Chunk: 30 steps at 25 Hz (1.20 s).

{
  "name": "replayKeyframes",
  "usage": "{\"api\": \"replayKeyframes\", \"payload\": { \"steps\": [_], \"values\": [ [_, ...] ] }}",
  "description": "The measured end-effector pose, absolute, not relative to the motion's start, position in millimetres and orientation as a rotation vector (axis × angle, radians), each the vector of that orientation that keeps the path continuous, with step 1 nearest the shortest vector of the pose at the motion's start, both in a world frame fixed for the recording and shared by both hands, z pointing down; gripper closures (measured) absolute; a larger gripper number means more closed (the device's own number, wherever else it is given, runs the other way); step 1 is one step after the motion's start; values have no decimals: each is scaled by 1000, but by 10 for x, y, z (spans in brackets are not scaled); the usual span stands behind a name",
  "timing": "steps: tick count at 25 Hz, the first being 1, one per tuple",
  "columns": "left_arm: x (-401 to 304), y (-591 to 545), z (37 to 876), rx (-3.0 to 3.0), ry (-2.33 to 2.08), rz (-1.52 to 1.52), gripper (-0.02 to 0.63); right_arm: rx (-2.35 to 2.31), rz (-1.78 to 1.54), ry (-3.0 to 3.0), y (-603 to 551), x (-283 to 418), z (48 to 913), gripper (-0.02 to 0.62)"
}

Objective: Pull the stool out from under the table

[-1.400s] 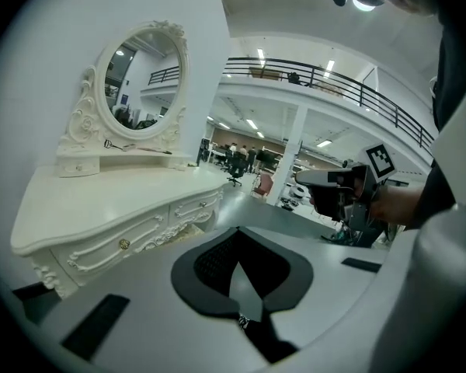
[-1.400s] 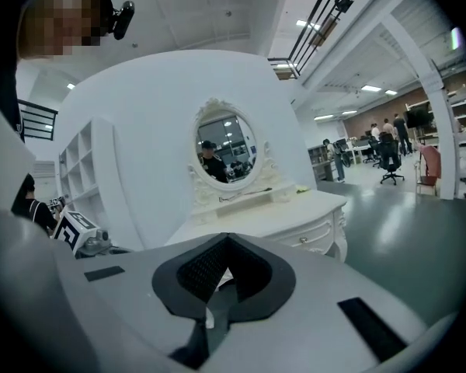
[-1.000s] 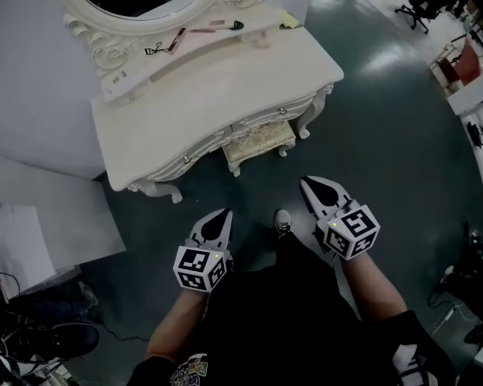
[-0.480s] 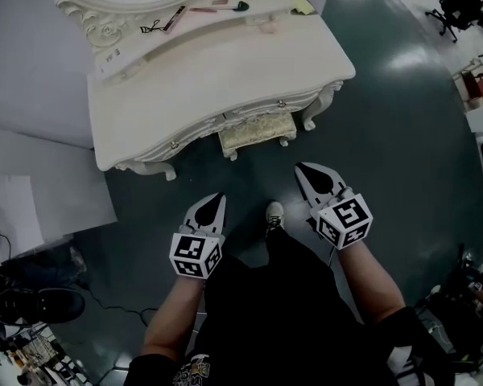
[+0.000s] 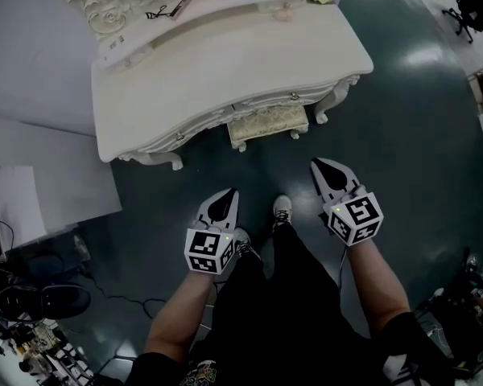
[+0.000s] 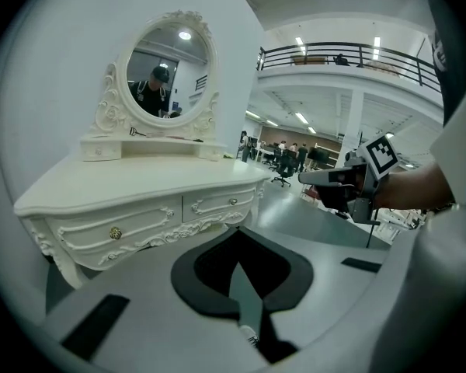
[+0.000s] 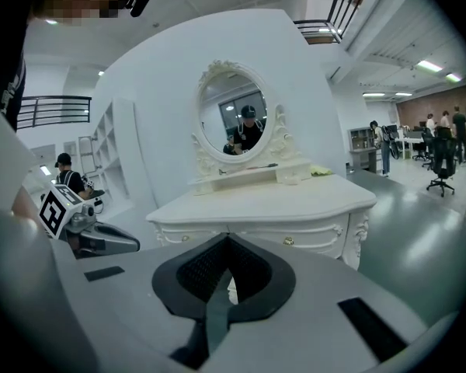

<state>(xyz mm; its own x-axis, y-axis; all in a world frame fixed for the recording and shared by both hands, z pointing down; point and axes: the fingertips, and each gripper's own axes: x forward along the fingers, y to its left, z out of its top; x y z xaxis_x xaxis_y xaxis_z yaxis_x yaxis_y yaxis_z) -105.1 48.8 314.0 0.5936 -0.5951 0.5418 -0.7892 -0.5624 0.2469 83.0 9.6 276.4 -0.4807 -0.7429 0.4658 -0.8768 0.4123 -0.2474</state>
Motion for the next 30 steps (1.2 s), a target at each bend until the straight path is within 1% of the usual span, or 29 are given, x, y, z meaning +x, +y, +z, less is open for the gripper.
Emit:
{"api": "replayKeyframes", "payload": {
  "steps": [8, 14, 21, 26, 30],
  "values": [
    [-1358, 486, 3609, 2364, -1057, 583, 601, 1495, 681, -2324, 270, 608, 3107, 569],
    [-1479, 526, 4026, 2371, -1031, 624, 601, 1513, 589, -2290, 382, 555, 3402, 569],
    [-1445, 315, 4624, 2342, -1119, 615, 601, 1452, 590, -2270, 127, 726, 4220, 569],
    [-1296, 130, 5116, 2319, -1176, 643, 601, 1356, 542, -2283, -71, 825, 4813, 569],
    [-1195, -13, 5485, 2297, -1196, 668, 601, 1358, 566, -2282, -207, 999, 5241, 569]
  ]
}}
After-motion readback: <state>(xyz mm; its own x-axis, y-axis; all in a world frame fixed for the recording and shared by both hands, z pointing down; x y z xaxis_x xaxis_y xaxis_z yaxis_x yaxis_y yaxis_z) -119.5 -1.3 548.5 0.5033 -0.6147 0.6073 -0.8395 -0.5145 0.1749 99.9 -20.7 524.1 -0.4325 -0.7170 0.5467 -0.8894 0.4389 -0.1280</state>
